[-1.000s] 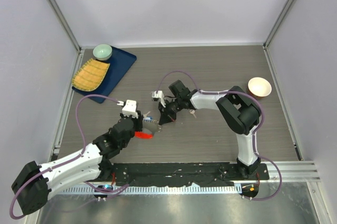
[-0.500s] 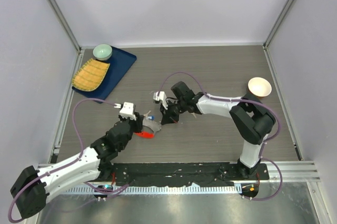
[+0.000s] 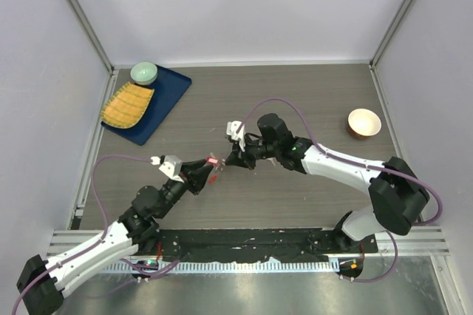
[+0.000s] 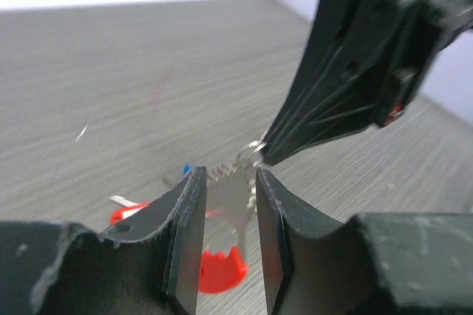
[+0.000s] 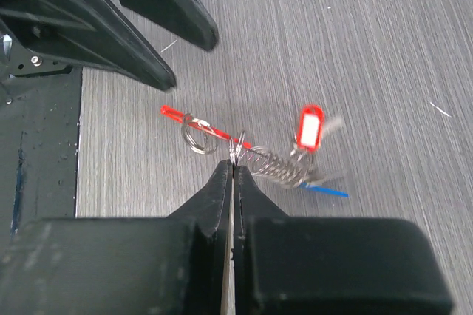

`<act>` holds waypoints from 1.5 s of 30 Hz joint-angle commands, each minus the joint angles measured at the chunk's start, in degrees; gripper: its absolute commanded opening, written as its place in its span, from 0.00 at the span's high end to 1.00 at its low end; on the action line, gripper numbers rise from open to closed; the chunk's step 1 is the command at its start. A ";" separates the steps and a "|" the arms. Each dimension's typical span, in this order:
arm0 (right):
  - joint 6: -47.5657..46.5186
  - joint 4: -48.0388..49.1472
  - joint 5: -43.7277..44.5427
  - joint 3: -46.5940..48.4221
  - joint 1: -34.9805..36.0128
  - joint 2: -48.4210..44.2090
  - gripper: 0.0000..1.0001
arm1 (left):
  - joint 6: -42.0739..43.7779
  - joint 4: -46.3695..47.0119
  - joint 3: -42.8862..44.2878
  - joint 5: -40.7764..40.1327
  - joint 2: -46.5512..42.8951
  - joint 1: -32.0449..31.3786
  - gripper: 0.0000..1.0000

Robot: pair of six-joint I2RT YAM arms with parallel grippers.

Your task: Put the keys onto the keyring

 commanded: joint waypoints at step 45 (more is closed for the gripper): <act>22.59 9.74 9.42 -17.93 0.32 2.48 0.93 | -5.53 0.16 3.36 12.57 17.82 -0.44 0.61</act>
